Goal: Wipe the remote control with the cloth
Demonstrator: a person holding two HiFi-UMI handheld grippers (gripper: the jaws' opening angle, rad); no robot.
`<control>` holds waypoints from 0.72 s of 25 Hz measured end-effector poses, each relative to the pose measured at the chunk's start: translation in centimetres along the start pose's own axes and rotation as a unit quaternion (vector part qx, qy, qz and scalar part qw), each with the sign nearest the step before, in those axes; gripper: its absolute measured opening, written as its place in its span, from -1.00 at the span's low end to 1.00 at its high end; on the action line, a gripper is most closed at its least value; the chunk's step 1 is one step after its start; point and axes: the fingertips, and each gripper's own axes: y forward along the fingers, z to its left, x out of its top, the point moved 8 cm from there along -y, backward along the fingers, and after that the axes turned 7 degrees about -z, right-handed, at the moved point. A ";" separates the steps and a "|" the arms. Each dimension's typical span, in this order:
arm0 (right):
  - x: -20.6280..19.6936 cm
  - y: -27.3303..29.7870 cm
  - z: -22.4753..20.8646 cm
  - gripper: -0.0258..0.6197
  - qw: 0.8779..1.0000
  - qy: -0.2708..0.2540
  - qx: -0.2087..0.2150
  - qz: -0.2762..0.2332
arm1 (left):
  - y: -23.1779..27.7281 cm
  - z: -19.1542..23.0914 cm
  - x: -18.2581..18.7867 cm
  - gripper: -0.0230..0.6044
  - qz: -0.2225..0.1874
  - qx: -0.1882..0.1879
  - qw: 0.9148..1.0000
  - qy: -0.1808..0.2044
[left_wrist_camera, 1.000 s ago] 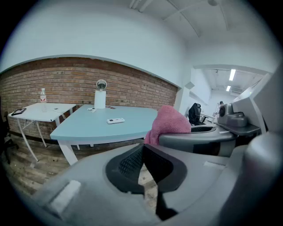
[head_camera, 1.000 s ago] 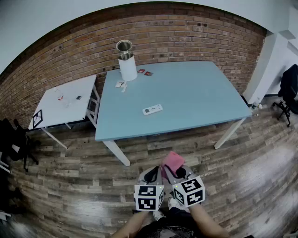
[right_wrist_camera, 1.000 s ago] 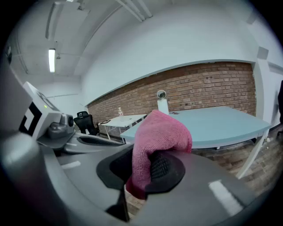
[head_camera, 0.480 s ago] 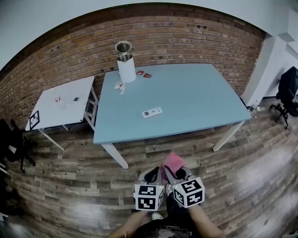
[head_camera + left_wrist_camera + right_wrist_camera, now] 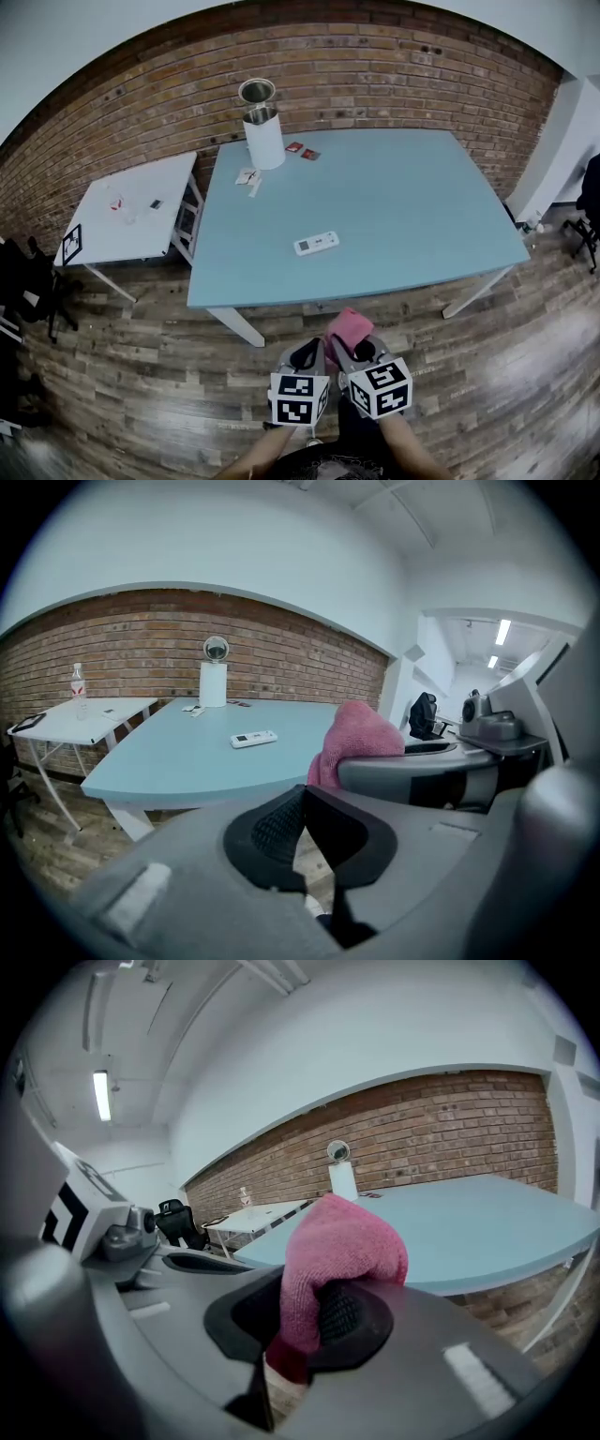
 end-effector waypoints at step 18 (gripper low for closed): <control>4.2 11.9 -11.2 -0.73 0.995 0.021 0.083 0.046 | 13.7 6.0 4.8 -0.92 0.044 0.051 0.996 0.052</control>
